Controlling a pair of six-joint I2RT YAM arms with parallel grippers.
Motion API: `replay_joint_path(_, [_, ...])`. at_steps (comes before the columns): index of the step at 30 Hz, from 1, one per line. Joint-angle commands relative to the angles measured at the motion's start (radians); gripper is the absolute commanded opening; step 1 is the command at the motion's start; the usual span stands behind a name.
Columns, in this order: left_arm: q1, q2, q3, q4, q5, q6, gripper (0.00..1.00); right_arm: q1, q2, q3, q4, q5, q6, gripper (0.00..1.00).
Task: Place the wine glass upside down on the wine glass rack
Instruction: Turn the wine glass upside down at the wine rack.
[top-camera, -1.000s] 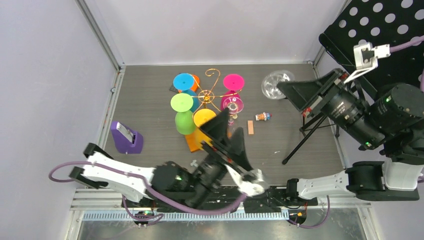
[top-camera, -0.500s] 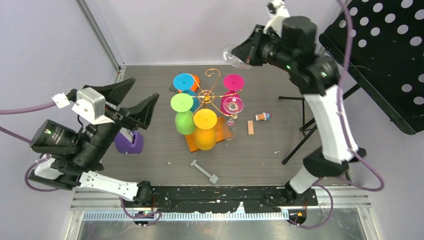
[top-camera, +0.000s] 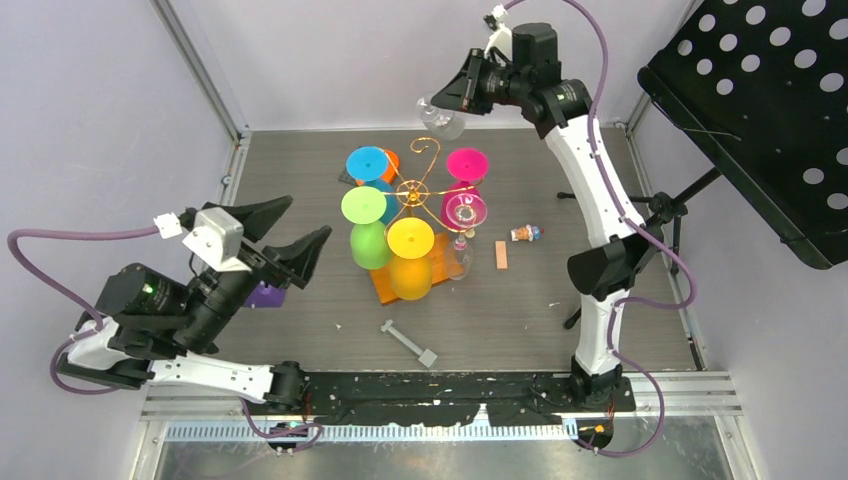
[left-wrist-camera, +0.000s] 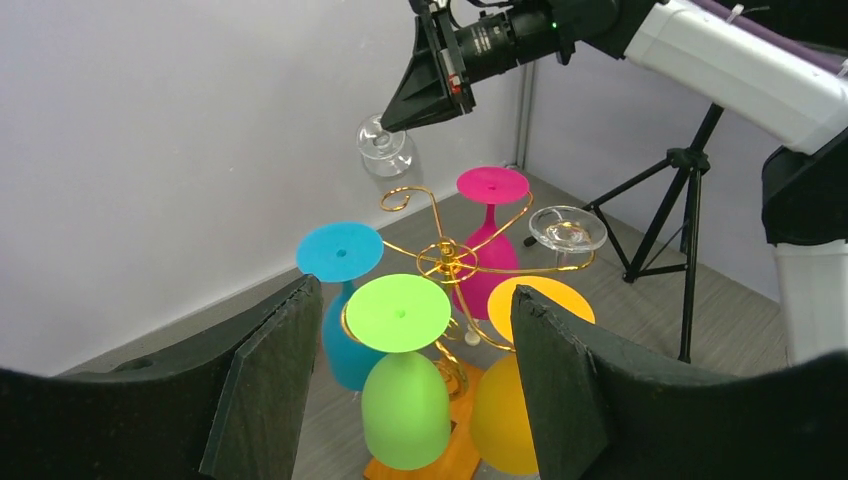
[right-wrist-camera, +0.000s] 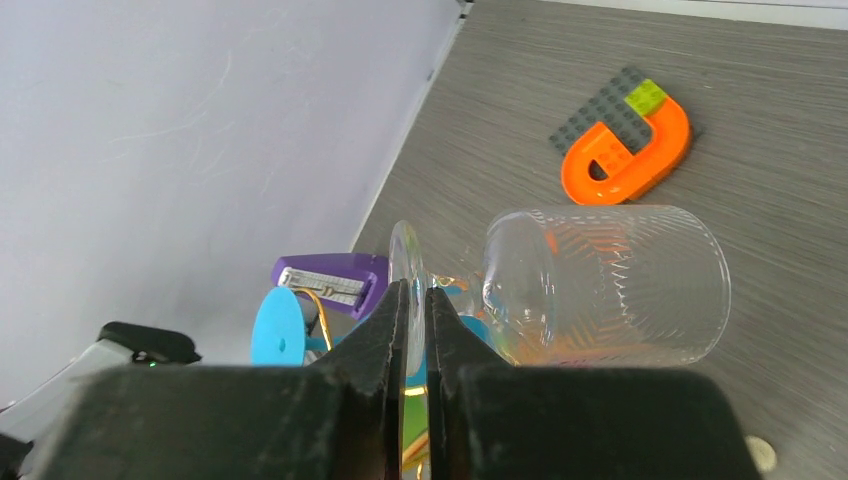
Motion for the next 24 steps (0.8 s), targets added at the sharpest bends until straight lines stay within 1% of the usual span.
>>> replay_joint_path(1, [0.004,-0.044,-0.018,0.005,0.010,-0.077,0.69,0.003,0.013,0.075,0.212,-0.151,0.071,0.05])
replay_joint_path(4, [0.005,-0.051,-0.030,-0.004,0.012,-0.090,0.69,0.004,0.048,0.078,0.262,-0.208,0.127,0.06])
replay_joint_path(10, [0.005,-0.050,-0.042,-0.010,0.018,-0.101,0.69,0.005,0.077,0.065,0.271,-0.267,0.164,0.05])
replay_joint_path(24, [0.005,-0.047,-0.057,-0.006,0.007,-0.114,0.69,0.033,0.118,0.048,0.180,-0.322,0.115,0.05])
